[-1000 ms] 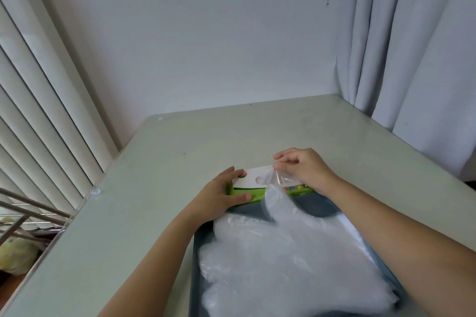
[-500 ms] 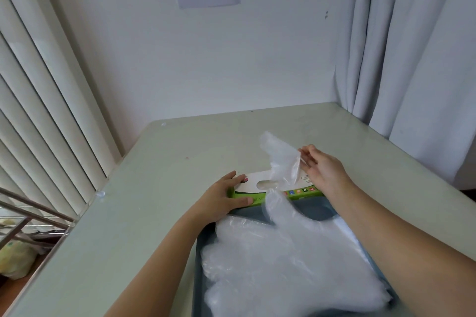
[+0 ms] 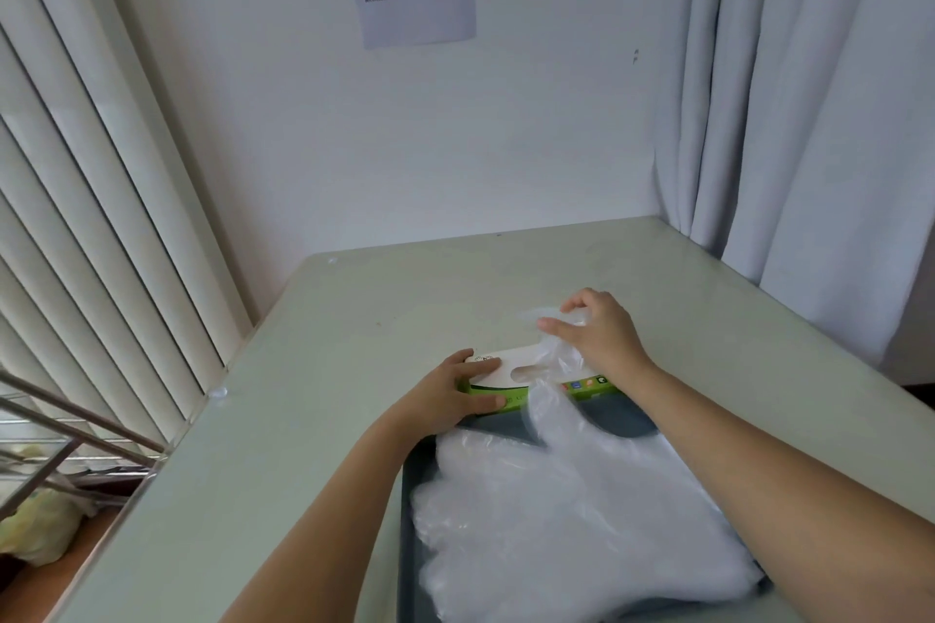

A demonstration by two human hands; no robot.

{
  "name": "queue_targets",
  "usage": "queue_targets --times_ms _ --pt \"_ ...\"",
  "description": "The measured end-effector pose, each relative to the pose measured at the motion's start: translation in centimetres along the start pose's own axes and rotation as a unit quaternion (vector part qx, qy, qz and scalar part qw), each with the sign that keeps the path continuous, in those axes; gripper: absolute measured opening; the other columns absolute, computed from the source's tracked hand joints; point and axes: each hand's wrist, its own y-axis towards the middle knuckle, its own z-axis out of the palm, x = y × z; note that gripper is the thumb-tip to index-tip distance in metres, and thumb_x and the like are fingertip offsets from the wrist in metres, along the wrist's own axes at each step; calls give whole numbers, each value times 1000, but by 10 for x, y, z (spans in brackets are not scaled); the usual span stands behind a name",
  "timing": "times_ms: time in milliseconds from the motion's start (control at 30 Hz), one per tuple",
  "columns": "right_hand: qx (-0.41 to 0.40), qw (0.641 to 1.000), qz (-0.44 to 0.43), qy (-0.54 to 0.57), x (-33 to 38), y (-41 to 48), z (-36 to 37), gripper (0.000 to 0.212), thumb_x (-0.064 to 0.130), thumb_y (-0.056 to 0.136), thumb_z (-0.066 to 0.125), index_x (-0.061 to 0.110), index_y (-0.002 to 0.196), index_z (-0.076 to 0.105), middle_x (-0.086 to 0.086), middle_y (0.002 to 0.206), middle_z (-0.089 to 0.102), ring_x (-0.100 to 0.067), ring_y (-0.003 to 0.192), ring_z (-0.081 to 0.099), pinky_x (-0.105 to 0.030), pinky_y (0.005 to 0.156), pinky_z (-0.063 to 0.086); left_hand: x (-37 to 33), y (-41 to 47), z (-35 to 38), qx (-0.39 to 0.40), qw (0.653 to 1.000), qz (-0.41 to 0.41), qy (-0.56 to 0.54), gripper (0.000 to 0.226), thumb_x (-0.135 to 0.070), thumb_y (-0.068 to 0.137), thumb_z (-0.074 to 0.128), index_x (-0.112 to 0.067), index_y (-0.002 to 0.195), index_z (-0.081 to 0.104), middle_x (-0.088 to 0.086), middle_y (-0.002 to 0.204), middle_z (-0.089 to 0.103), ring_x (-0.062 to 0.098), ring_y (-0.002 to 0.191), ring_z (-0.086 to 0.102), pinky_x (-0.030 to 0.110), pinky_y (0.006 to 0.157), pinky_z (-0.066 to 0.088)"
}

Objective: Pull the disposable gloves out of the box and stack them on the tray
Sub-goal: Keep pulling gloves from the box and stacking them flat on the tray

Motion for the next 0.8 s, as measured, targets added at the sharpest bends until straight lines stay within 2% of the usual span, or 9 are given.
queue_targets --times_ms 133,267,367,433,500,567,633,733,800 --pt "46 961 -79 -260 15 -2 7 52 47 80 70 16 120 60 -3 134 42 -23 130 30 -33 101 35 -2 -1 0 -1 1000 0 1 60 -33 87 70 -29 142 47 -9 158 17 13 141 27 16 101 22" --pt "17 910 -134 -393 32 0 15 25 7 91 49 16 103 69 -1 110 57 -21 107 45 -25 78 33 -4 -2 0 -7 1000 -7 -1 60 -32 86 71 -31 141 47 -9 158 17 14 142 27 16 100 22" --pt "-7 928 -94 -361 40 2 13 18 9 93 48 14 89 65 -3 100 56 -23 102 49 -27 75 34 -8 -2 -1 -7 999 -15 32 61 -36 86 70 -33 142 46 -6 159 17 18 142 27 21 103 23" --pt "-1 949 -55 -309 39 5 8 25 32 96 52 11 105 63 -7 110 57 -26 107 49 -32 85 41 -12 -1 -2 -12 997 -21 69 61 -36 86 70 -31 142 45 -3 159 19 19 141 30 25 108 24" --pt "60 951 17 -304 38 7 2 40 41 92 57 10 117 57 -8 118 56 -27 110 51 -34 87 44 -17 0 -3 -28 995 -17 95 62 -31 85 71 -27 142 46 0 157 24 19 139 33 22 107 24" --pt "64 944 40 -320 33 7 1 15 24 90 59 10 95 60 -8 101 59 -24 90 57 -27 65 44 -21 0 -1 -59 992 16 112 61 -21 84 72 -22 140 48 0 154 31 15 135 39 10 96 24" --pt "22 950 68 -303 29 7 1 29 7 89 53 12 62 43 -3 69 48 -17 57 44 -24 46 29 -28 2 1 -102 990 51 86 53 -11 84 68 -20 135 54 -2 146 42 9 121 48 -1 81 26" --pt "2 980 64 -190 26 8 -1 46 14 93 52 12 53 30 -1 52 31 -15 47 28 -26 45 20 -41 8 1 -156 987 37 -14 35 -14 87 66 -14 122 64 -1 125 62 10 105 57 13 83 43" --pt "6 996 80 -40 29 4 -5 45 19 92 53 7 52 36 -10 51 33 -17 50 31 -28 49 24 -49 15 0 -167 979 0 -113 31 -22 87 68 -7 114 67 4 109 68 16 93 65 25 81 53"
